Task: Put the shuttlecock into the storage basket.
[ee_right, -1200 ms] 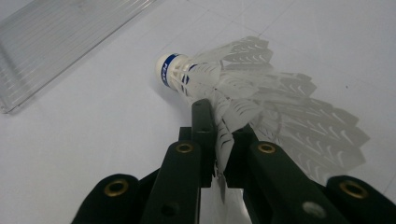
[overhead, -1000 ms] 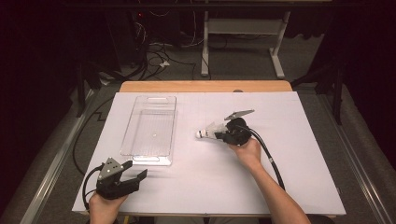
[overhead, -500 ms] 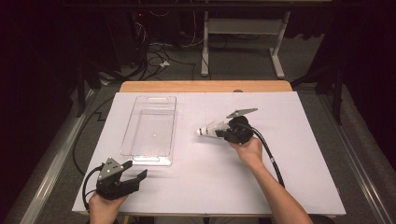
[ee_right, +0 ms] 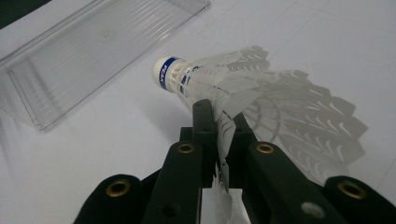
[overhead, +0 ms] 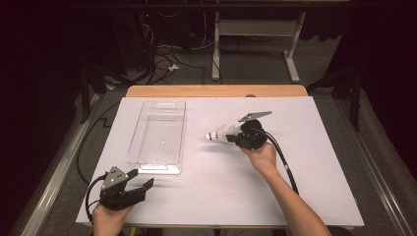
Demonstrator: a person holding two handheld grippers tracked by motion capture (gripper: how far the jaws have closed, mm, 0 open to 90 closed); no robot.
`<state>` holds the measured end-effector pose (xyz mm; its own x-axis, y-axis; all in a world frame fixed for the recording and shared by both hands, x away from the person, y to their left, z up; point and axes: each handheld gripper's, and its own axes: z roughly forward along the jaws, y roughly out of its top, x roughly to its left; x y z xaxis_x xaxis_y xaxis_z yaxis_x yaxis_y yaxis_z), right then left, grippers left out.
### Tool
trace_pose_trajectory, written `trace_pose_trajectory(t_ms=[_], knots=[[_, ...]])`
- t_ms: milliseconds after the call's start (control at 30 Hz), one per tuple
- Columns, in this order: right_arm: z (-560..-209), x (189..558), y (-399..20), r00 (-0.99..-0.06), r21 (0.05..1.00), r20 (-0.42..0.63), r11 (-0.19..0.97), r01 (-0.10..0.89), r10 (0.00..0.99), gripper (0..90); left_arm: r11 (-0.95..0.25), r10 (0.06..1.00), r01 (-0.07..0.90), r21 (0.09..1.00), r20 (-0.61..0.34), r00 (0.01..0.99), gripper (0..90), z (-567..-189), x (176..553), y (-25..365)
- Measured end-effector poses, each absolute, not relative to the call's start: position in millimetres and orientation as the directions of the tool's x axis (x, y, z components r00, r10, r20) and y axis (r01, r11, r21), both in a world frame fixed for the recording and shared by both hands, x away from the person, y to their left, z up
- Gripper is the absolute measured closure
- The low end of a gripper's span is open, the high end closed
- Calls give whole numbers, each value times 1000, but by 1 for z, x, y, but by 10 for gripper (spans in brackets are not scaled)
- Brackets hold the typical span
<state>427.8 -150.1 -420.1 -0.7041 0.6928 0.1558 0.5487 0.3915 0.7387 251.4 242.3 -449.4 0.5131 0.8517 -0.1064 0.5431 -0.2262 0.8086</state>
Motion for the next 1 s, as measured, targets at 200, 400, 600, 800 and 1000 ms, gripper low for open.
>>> trace_pose_trajectory(t_ms=[200, 400, 600, 800, 1000], knots=[[-415, 428, -149, -705, 743, 157, 387, 546, 692, 872, -224, 853, 541, 810, -105, 511, 333, -449, 251, 243], [-409, 428, -145, -711, 750, 158, 385, 538, 685, 873, -222, 854, 542, 810, -106, 509, 333, -449, 251, 244], [-403, 430, -141, -720, 754, 157, 389, 529, 676, 886, -219, 855, 542, 811, -107, 507, 333, -449, 251, 245], [-400, 432, -137, -725, 756, 154, 392, 524, 672, 887, -214, 857, 542, 813, -110, 504, 333, -449, 251, 246], [-396, 431, -131, -731, 760, 155, 393, 517, 664, 887, -214, 858, 540, 814, -108, 502, 334, -448, 249, 247]])
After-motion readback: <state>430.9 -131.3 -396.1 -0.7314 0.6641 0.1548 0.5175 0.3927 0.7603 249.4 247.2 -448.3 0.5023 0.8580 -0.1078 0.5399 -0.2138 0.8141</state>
